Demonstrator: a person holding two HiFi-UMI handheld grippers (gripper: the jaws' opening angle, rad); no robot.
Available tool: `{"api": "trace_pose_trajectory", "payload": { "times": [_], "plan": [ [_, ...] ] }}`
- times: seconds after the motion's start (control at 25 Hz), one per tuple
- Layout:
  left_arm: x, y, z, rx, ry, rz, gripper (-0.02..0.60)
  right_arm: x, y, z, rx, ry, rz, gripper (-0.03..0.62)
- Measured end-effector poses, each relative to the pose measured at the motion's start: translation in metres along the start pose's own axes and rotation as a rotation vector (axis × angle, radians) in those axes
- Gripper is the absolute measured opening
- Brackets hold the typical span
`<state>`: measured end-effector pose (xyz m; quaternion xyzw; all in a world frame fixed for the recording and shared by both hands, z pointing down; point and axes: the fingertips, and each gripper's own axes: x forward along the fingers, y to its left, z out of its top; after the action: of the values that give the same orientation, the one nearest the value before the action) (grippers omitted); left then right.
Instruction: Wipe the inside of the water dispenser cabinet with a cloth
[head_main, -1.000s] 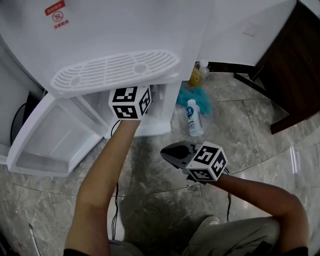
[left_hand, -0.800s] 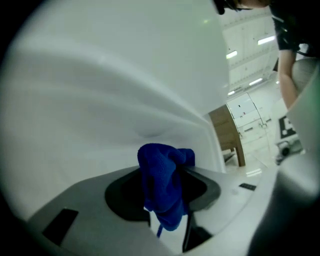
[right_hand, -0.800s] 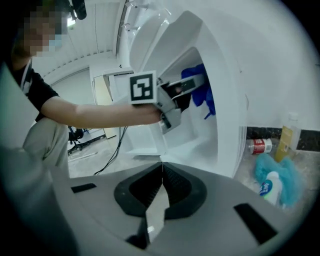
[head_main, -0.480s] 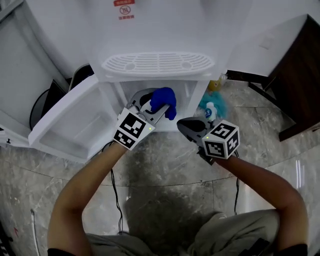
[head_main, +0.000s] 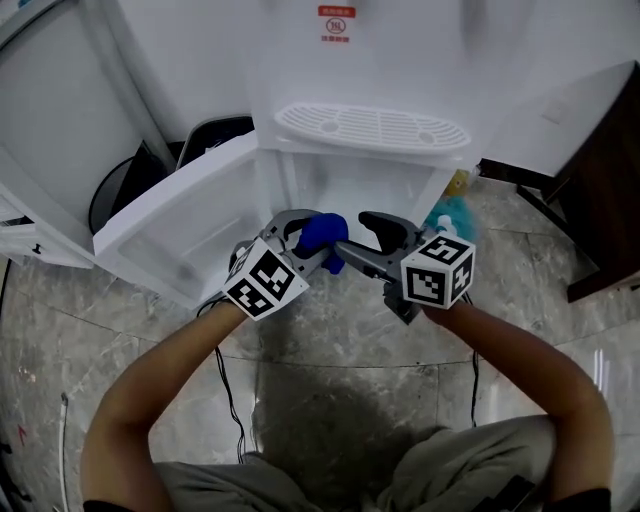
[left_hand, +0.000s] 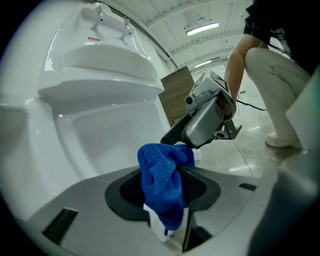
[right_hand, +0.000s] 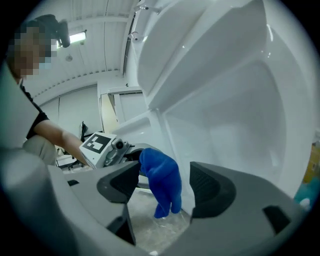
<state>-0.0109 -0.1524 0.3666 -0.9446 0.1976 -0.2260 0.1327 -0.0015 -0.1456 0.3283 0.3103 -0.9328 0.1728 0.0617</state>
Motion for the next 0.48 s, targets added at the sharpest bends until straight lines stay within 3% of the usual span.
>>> {"api": "trace_pose_trajectory", "payload": {
  "times": [0.16, 0.36, 0.48],
  "plan": [
    [-0.005, -0.009, 0.0, 0.032, 0.005, -0.006, 0.156, 0.012, 0.019, 0.0, 0.014, 0.008, 0.036, 0.304],
    [-0.002, -0.022, 0.015, 0.077, -0.031, -0.024, 0.156, 0.017, 0.016, -0.007, 0.034, 0.061, 0.003, 0.293],
    [0.0, -0.024, 0.016, 0.076, -0.028, -0.026, 0.158, 0.017, 0.013, -0.011, 0.031, 0.094, -0.027, 0.17]
  ]
}}
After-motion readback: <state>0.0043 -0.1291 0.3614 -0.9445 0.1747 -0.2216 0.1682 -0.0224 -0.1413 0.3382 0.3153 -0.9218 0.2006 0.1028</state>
